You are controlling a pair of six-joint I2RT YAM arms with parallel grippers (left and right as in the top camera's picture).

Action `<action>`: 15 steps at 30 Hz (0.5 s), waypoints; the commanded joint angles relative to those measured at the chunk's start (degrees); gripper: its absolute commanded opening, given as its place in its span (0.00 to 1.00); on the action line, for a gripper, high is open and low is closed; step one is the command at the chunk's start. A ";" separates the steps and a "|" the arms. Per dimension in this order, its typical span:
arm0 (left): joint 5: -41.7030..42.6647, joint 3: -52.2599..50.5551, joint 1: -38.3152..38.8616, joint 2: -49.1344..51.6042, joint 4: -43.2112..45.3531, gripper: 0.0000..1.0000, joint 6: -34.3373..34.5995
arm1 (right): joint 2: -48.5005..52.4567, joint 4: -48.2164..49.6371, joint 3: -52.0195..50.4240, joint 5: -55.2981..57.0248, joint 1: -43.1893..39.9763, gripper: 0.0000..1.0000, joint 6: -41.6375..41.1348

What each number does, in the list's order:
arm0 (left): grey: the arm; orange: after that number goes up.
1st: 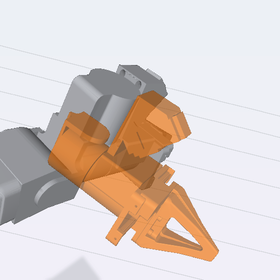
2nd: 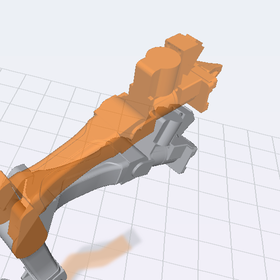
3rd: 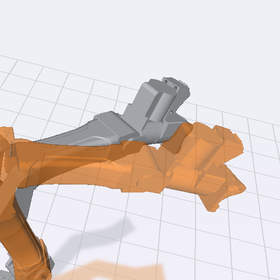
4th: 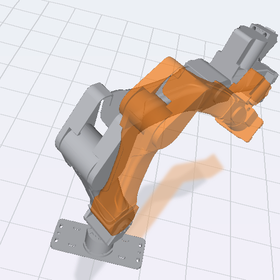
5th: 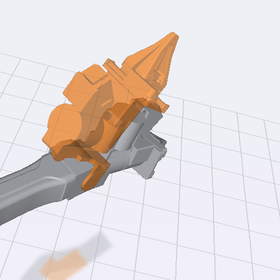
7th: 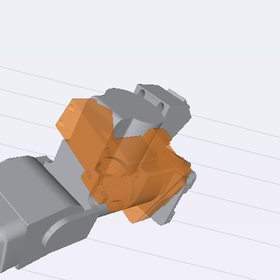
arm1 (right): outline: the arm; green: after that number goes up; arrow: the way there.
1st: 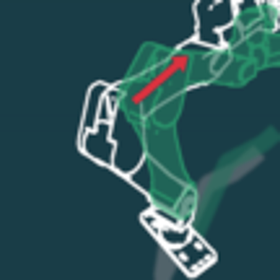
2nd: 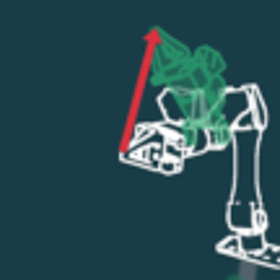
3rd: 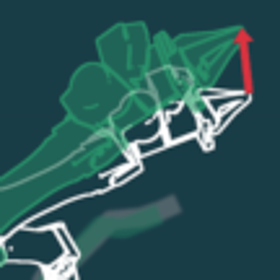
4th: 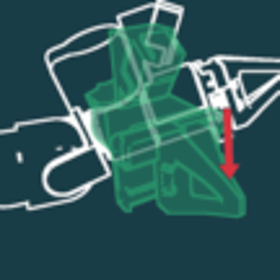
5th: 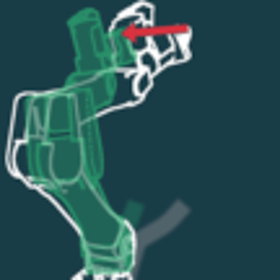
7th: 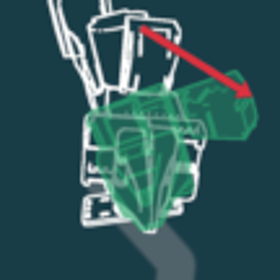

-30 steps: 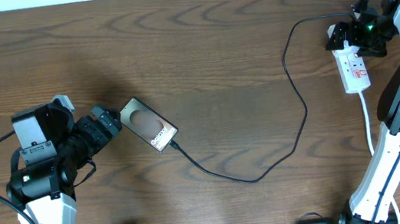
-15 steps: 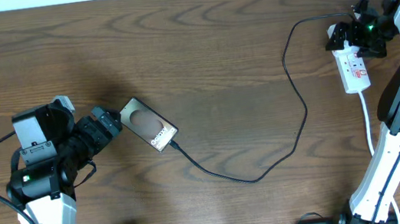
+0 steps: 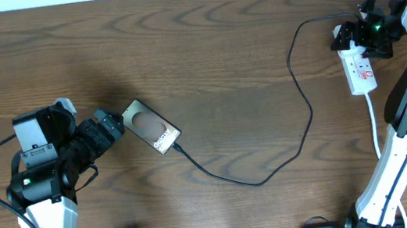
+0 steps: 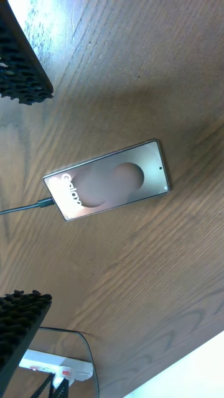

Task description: Plug charger to phone and switch on socket

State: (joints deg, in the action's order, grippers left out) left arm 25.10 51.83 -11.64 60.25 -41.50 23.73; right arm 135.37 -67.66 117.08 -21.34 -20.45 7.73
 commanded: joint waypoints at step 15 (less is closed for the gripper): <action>-0.76 -0.11 -0.31 0.04 -0.11 0.96 -1.05 | 1.46 -0.28 -0.02 -6.01 1.42 0.99 -0.63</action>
State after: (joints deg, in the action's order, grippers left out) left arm 25.10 51.83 -11.64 60.23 -41.56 23.70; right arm 135.37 -67.72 117.14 -21.39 -20.45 7.73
